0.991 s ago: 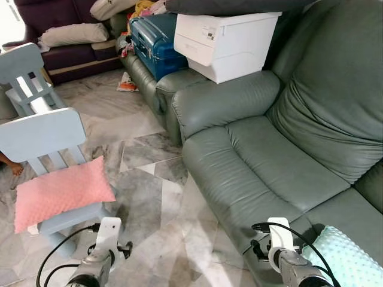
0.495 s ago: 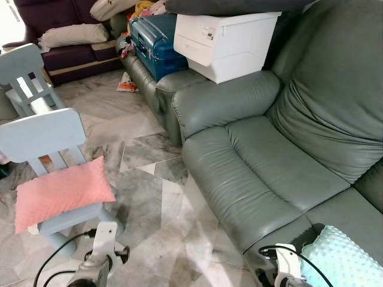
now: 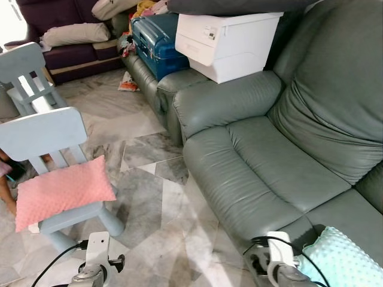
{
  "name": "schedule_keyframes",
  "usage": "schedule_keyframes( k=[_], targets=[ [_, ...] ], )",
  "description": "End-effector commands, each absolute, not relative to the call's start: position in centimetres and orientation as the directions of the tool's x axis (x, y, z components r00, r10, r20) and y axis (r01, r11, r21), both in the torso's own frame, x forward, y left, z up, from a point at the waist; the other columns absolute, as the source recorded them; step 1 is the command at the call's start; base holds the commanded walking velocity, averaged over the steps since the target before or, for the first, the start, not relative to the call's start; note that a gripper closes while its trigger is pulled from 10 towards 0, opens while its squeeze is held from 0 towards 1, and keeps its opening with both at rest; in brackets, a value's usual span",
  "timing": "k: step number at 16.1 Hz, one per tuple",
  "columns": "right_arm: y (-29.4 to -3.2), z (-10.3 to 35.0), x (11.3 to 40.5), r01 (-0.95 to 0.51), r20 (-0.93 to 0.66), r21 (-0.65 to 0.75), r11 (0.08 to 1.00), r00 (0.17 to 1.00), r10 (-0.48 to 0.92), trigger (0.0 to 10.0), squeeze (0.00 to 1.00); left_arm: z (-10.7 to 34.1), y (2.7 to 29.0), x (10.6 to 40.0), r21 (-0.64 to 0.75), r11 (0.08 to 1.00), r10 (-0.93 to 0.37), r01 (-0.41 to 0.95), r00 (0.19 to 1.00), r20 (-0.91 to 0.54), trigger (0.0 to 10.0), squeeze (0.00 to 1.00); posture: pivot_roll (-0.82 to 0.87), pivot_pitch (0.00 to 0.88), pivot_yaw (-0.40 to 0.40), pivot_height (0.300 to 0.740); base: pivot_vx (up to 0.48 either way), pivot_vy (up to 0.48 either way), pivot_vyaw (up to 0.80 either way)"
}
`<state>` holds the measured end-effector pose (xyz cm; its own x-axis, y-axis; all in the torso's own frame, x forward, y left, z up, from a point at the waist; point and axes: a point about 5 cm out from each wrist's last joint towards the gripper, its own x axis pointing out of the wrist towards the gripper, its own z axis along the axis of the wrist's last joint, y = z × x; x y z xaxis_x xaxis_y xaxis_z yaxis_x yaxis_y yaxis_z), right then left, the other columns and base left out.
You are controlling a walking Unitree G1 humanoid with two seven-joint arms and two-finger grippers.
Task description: Move the pillow to the sofa
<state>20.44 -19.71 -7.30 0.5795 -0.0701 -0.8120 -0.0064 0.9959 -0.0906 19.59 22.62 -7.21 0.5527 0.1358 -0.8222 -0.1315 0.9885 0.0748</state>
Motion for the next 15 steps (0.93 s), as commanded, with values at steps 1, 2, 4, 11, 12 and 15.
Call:
schedule_keyframes(
  k=[1, 2, 4, 11, 12, 15],
  targets=[
    [-19.0, -7.5, 20.2, -0.035, -0.819, -0.093, 0.995, 0.572, -0.057, 10.0, 0.00, -7.1, 22.8, 19.7, 0.073, 0.988, 0.138, -0.136, 0.560, -0.817, 10.0, 0.00, -0.11, 0.000, 0.059, 0.740, 0.000, 0.000, 0.00],
    [-18.6, -7.7, 19.9, -0.044, -0.824, -0.084, 0.995, 0.565, -0.045, 10.0, 0.00, -7.1, 22.7, 19.7, 0.075, 0.989, 0.135, -0.128, 0.557, -0.819, 10.0, 0.00, -0.11, 0.000, 0.061, 0.740, 0.000, 0.311, 0.00],
    [-18.2, -8.1, 19.2, -0.053, -0.835, -0.067, 0.996, 0.549, -0.027, 10.0, 0.00, -7.2, 22.7, 19.5, 0.083, 0.990, 0.133, -0.115, 0.549, -0.825, 10.0, 0.00, -0.11, 0.000, 0.063, 0.740, 0.000, 0.478, 0.00],
    [-19.8, -8.4, 18.3, -0.095, -0.849, -0.113, 0.989, 0.526, -0.046, 10.0, 0.00, -7.7, 22.5, 18.6, 0.086, 0.991, 0.126, -0.100, 0.527, -0.840, 10.0, 0.00, -0.12, 0.000, 0.052, 0.740, 0.000, 0.480, 0.00],
    [-19.9, -8.3, 18.3, -0.099, -0.848, -0.115, 0.988, 0.528, -0.045, 10.0, 0.00, -7.7, 22.5, 18.6, 0.086, 0.991, 0.126, -0.100, 0.527, -0.841, 10.0, 0.00, -0.12, 0.000, 0.049, 0.740, 0.000, 0.480, 0.00],
    [-20.2, -8.2, 18.4, -0.104, -0.845, -0.115, 0.988, 0.533, -0.042, 10.0, 0.00, -7.8, 22.5, 18.5, 0.085, 0.991, 0.126, -0.102, 0.525, -0.841, 10.0, 0.00, -0.12, 0.000, 0.046, 0.740, 0.000, 0.480, 0.00]
  ],
)
